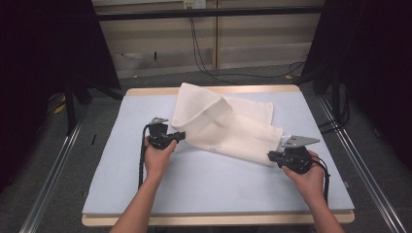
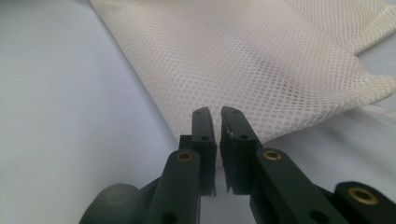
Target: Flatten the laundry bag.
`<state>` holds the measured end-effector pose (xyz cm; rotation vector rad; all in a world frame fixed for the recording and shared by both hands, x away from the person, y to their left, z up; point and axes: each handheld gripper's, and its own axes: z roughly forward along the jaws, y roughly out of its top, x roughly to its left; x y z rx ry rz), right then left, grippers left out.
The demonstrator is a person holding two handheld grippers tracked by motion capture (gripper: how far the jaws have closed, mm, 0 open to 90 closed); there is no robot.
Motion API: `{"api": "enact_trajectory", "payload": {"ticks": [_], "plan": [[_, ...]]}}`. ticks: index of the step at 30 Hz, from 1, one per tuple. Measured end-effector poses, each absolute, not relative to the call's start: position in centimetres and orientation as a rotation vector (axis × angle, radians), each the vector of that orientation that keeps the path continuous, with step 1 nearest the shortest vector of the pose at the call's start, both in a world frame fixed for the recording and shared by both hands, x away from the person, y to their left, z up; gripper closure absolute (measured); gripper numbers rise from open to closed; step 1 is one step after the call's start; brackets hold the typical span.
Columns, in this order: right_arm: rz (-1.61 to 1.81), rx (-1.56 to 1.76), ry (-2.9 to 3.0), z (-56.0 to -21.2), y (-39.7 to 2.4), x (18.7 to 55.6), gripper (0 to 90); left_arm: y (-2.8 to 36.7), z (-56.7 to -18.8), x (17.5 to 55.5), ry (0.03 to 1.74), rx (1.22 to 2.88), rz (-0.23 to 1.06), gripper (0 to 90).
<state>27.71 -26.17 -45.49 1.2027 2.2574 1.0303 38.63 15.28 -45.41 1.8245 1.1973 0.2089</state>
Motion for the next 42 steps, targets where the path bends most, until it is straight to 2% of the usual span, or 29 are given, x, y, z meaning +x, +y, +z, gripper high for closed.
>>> {"api": "enact_trajectory", "payload": {"ticks": [7,12,13,17,18,19,20,27,29,34,42], "plan": [[1.036,1.216,2.245,-45.5,-26.3,27.7,79.2,15.9,-46.2,38.7,1.219,1.850,0.227,81.9],[1.061,1.234,2.231,-45.6,-26.4,27.9,74.0,16.7,-46.5,38.6,1.224,1.895,0.247,75.7],[1.076,1.259,2.210,-45.6,-26.5,28.0,69.8,17.1,-46.8,38.6,1.221,1.900,0.239,71.2],[1.107,1.294,2.174,-45.7,-26.7,28.3,65.1,17.6,-46.9,38.3,1.189,1.936,0.270,63.0],[1.108,1.302,2.162,-45.7,-26.7,28.5,62.4,17.5,-47.1,38.2,1.191,1.919,0.265,59.4],[1.104,1.308,2.151,-45.8,-26.7,28.8,58.5,17.6,-47.1,38.0,1.183,1.930,0.260,51.4],[1.104,1.308,2.151,-45.8,-26.7,28.8,58.5,17.6,-47.2,38.0,1.176,1.942,0.257,51.4],[1.051,1.347,2.138,-45.2,-26.8,31.4,48.0,18.0,-47.9,37.1,1.103,2.032,0.253,28.4],[1.035,1.348,2.139,-45.3,-26.9,32.2,47.0,18.0,-48.1,36.9,1.082,2.068,0.251,24.7],[1.012,1.358,2.120,-45.5,-27.0,33.4,44.6,17.6,-47.8,36.3,1.035,2.083,0.250,20.4],[0.959,1.423,2.069,-45.9,-28.0,35.5,46.5,18.0,-47.8,36.2,1.038,2.073,0.215,16.0]]}}
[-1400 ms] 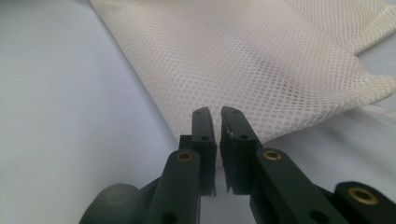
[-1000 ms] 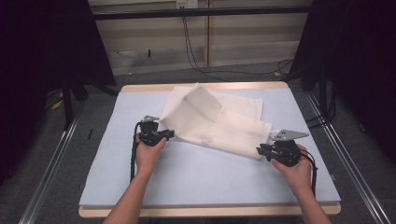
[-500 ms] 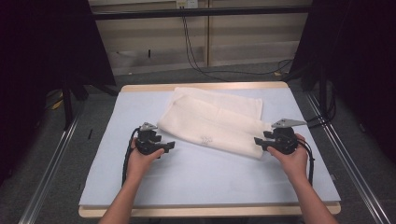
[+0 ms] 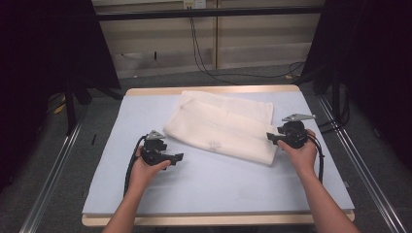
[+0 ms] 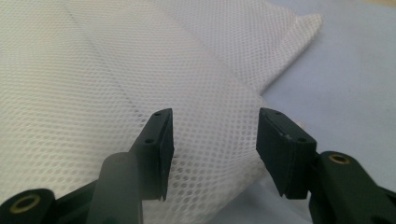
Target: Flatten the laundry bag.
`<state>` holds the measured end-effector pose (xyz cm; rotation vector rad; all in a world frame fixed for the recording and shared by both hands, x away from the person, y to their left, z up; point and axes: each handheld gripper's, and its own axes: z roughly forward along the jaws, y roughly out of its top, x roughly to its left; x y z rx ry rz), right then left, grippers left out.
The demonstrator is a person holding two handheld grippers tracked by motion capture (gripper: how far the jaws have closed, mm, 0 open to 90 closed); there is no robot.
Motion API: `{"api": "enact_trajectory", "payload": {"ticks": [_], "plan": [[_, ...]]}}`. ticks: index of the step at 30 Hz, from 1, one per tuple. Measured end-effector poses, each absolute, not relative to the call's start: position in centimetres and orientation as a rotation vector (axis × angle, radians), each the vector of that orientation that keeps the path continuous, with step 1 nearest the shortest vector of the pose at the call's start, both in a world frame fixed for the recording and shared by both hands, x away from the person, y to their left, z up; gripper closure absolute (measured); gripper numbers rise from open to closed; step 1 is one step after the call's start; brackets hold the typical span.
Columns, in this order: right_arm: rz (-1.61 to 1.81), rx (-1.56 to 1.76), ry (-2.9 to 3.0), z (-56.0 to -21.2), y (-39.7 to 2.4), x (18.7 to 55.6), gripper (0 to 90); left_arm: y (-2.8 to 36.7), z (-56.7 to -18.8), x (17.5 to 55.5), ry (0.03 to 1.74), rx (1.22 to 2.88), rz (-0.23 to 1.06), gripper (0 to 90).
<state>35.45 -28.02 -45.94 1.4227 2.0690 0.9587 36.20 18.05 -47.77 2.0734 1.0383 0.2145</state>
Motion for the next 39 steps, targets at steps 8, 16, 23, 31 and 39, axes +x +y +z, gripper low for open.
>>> {"api": "enact_trajectory", "payload": {"ticks": [8,16,23,31,39], "plan": [[0.932,1.448,2.070,-46.7,-28.2,37.1,50.5,17.4,-47.8,36.0,1.028,2.067,0.185,15.7],[0.892,1.478,2.118,-48.3,-27.4,37.8,68.1,17.1,-47.4,35.8,1.016,2.045,0.179,16.1],[0.884,1.463,2.090,-47.7,-27.1,37.5,84.3,17.2,-47.3,35.8,1.025,2.036,0.176,16.1],[0.983,1.465,2.039,-46.7,-27.4,37.1,87.7,17.3,-47.1,35.8,1.025,2.020,0.156,16.1],[1.079,1.460,2.060,-45.8,-27.6,36.5,89.3,17.1,-47.2,35.8,1.031,2.011,0.143,16.2]]}}
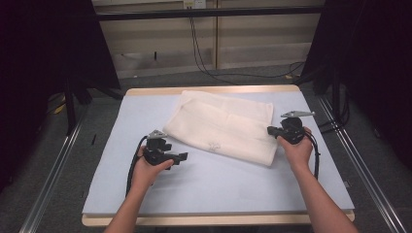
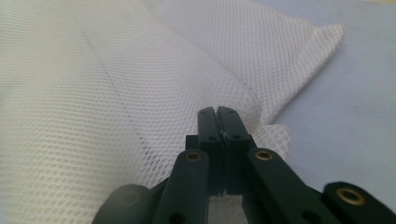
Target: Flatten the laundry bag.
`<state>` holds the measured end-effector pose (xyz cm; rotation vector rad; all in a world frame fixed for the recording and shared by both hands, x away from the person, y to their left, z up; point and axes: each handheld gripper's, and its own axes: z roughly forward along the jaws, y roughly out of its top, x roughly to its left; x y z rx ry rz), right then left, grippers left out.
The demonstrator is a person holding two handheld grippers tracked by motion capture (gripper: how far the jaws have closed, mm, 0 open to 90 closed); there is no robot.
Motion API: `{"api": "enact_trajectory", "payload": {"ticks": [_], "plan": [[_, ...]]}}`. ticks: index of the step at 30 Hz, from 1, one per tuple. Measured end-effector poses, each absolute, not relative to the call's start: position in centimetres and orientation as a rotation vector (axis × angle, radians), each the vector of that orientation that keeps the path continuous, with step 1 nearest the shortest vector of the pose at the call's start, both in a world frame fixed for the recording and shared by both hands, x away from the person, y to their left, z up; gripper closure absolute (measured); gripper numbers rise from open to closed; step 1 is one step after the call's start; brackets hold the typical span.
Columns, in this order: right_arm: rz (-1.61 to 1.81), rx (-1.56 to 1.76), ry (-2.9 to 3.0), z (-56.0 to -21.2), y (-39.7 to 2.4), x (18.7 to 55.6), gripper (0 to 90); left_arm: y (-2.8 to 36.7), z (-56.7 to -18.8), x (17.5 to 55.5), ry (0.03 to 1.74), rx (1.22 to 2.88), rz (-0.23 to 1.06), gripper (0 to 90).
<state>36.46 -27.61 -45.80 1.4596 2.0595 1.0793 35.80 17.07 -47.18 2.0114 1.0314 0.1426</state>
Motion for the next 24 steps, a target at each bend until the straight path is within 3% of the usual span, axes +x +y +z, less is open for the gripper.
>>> {"api": "enact_trajectory", "payload": {"ticks": [11,24], "plan": [[1.266,1.316,2.131,-44.1,-25.7,34.3,90.0,16.8,-47.1,35.7,1.031,2.013,0.149,16.6],[1.319,1.171,2.263,-44.9,-23.0,30.7,90.0,16.2,-46.9,35.6,1.021,2.009,0.157,16.7]]}}
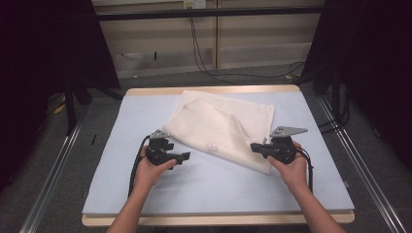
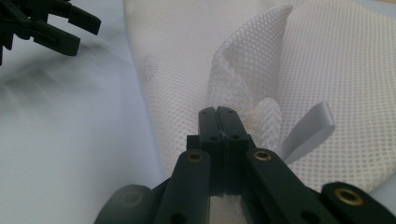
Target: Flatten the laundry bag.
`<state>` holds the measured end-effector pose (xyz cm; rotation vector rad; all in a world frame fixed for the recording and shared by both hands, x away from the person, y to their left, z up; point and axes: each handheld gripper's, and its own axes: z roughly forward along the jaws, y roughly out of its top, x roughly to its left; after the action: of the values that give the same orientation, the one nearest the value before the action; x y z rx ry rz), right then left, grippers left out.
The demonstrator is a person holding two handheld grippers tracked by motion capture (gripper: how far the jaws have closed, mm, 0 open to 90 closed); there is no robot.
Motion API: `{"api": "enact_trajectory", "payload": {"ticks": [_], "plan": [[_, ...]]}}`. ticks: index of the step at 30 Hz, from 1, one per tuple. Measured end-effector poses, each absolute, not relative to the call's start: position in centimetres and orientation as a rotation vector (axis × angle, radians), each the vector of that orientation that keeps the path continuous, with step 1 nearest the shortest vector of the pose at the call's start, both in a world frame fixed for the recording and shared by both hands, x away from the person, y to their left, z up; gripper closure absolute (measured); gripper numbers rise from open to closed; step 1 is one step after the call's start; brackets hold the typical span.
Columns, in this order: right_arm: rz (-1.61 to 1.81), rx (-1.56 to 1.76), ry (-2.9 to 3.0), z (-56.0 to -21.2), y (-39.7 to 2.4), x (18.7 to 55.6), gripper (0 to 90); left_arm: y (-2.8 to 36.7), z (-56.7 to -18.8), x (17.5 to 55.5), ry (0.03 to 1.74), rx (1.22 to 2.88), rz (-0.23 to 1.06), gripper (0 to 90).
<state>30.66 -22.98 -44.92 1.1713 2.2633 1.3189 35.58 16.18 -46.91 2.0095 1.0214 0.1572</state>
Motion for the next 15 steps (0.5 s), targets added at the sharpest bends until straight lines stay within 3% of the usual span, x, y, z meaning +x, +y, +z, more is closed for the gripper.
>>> {"api": "enact_trajectory", "payload": {"ticks": [15], "plan": [[1.332,1.102,2.349,-46.3,-21.8,28.5,90.0,14.8,-46.9,35.6,0.993,2.019,0.138,16.8]]}}
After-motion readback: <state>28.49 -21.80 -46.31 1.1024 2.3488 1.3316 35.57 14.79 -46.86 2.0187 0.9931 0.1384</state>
